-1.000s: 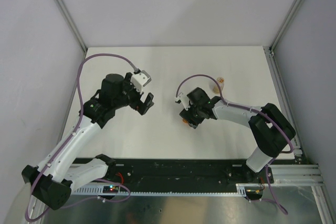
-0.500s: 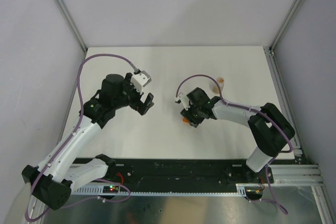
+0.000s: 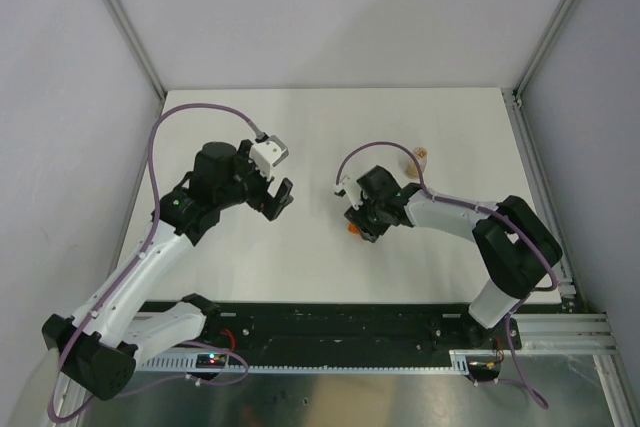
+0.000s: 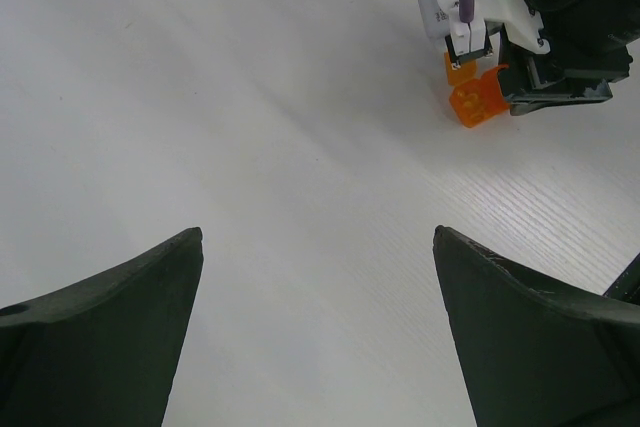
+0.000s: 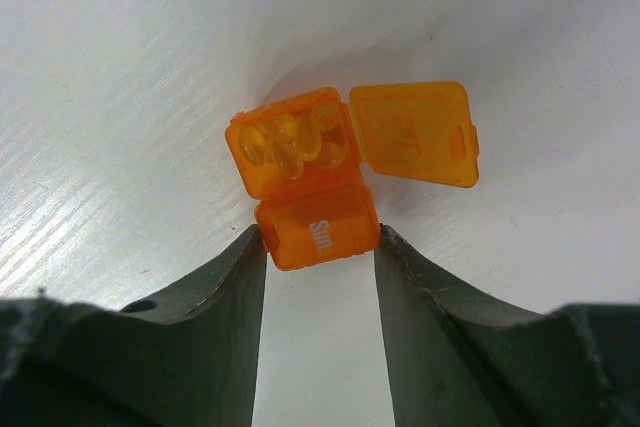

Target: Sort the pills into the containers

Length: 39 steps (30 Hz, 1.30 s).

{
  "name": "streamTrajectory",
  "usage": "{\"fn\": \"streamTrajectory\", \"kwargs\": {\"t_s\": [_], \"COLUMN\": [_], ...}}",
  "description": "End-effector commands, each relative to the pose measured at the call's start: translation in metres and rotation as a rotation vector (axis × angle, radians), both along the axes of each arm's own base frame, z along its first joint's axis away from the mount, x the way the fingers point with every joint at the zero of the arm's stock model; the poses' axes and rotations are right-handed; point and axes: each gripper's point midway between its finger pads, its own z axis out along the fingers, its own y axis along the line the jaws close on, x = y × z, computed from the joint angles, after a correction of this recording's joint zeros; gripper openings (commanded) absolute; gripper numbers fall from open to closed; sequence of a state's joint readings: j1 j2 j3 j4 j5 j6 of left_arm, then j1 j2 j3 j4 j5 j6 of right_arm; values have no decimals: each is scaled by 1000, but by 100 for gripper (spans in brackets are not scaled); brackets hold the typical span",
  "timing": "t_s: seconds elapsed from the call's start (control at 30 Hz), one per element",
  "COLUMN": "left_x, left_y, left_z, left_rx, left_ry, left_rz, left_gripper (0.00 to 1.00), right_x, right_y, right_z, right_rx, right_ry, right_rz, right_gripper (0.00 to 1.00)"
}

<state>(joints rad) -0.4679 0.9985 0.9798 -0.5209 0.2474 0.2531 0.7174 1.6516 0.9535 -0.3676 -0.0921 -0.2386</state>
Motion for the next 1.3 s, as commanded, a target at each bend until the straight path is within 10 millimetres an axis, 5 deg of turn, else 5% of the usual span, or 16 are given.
{"fn": "streamTrajectory", "kwargs": {"t_s": [0.0,0.33,0.6,1.0,1.27], "left_x": [3,1,8,33,49], "left_y": [-1,-4,-15,-59,-97], "left_z": [13,10,9,7,7], "left_rx": [-34,-42,-81,-212,-345], "left_ry": [-37,-26,-12,102,281], "left_rz": [0,-15,-37,-131,-156], "left_gripper": [100,100,100,99,95], "right_x": [3,-4,-11,-29,-42], "right_y": [5,9,12,9,12], "right_z": [4,23,67,142,168], "right_rx": [30,110,221,310,342], "right_ry": [-6,9,-44,-145,-154], "right_rz": [9,63,166,321,372], "right_gripper": [31,11,6,3,1]}}
